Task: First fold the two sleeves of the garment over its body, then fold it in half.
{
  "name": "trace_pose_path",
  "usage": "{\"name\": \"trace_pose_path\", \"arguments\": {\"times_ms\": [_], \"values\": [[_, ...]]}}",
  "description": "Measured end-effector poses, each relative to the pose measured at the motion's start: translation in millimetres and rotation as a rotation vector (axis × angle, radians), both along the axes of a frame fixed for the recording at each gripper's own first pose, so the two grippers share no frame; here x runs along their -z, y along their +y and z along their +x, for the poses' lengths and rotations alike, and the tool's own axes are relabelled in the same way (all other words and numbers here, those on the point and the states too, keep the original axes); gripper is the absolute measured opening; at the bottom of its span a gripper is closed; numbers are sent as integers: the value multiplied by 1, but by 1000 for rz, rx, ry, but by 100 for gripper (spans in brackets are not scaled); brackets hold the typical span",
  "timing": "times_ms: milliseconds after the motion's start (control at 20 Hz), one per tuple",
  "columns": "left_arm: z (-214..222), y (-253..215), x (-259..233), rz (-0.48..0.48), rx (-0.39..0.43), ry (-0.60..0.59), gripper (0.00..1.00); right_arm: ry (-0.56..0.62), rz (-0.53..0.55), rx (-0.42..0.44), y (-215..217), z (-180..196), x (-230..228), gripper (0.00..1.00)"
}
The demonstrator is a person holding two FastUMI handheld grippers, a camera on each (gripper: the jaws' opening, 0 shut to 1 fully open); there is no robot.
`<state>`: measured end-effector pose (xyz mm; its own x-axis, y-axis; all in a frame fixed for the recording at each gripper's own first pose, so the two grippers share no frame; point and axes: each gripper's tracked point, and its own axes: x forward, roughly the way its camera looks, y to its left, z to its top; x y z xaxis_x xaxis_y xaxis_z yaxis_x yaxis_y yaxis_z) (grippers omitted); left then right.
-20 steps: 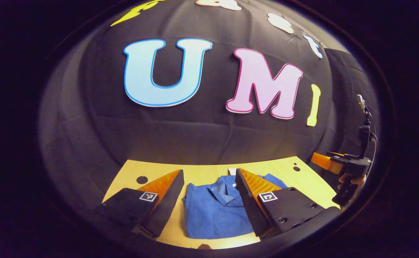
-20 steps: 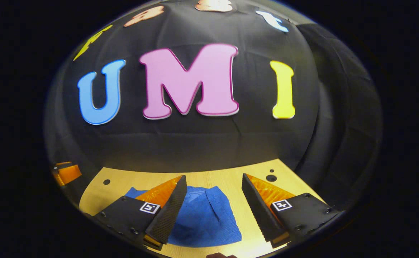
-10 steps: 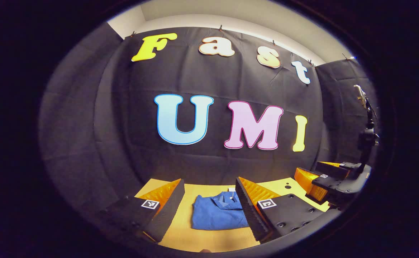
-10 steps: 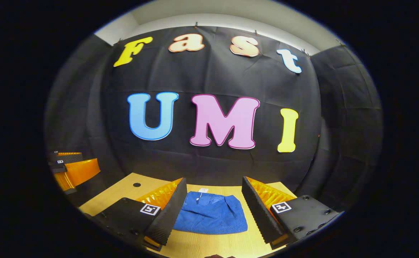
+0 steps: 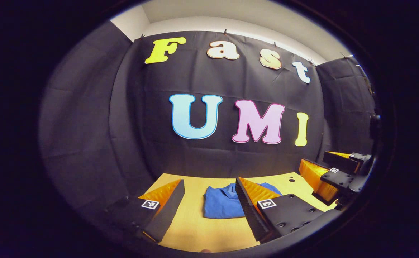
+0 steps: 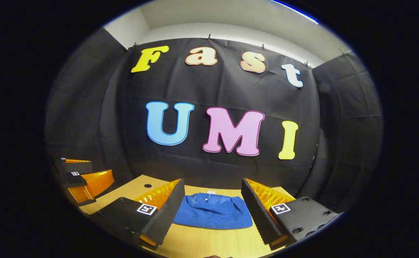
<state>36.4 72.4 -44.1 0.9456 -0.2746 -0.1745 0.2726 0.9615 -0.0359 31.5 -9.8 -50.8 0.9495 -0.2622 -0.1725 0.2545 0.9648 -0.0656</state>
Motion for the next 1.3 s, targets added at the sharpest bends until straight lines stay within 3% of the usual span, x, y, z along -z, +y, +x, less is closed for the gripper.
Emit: {"name": "trace_pose_path", "arguments": {"times_ms": [50, 100, 150, 200, 350, 400, 450, 500, 550, 600, 650, 750, 800, 850, 900, 1300], "values": [[-1, 1, 1, -2, 2, -1, 80, -1, -1, 8, -1, -2, -1, 99], [-3, 2, 0, -2, 3, 2, 84, 0, -7, 17, -2, -5, -2, 99], [-4, 3, -2, -2, 4, 3, 84, -3, -13, 25, -5, -8, -4, 91], [-3, 3, -3, -2, 3, -2, 84, -7, -17, 36, -8, -10, -6, 99], [-9, -1, -4, 5, 12, -14, 82, -8, -10, 62, -16, -19, -5, 99], [-12, -3, -4, 5, 17, -16, 82, -8, -9, 72, -21, -23, -5, 91], [-14, -5, -4, 7, 23, -17, 80, -3, -3, 84, -23, -27, -4, 99], [-16, -6, -5, 11, 28, -20, 84, -10, 7, 99, -26, -31, -7, 99], [-13, -9, -3, 13, 33, -25, 82, -31, 21, 109, -29, -35, -12, 92], [-13, -11, -4, 13, 36, -28, 80, -55, 29, 118, -30, -37, -17, 91], [-13, -14, -2, 11, 39, -28, 80, -72, 26, 126, -33, -38, -22, 99], [-12, -17, -1, 2, 45, -27, 80, -75, 8, 135, -39, -41, -23, 99], [-13, -19, -1, 2, 48, -29, 80, -68, 7, 139, -40, -42, -22, 91], [-11, -19, -1, 5, 48, -33, 82, -65, 13, 141, -40, -43, -21, 91], [-12, -20, -2, 9, 49, -37, 84, -62, 17, 144, -42, -43, -20, 99], [-15, -25, -2, 17, 48, -40, 82, -63, 0, 136, -40, -44, -19, 99]]}}
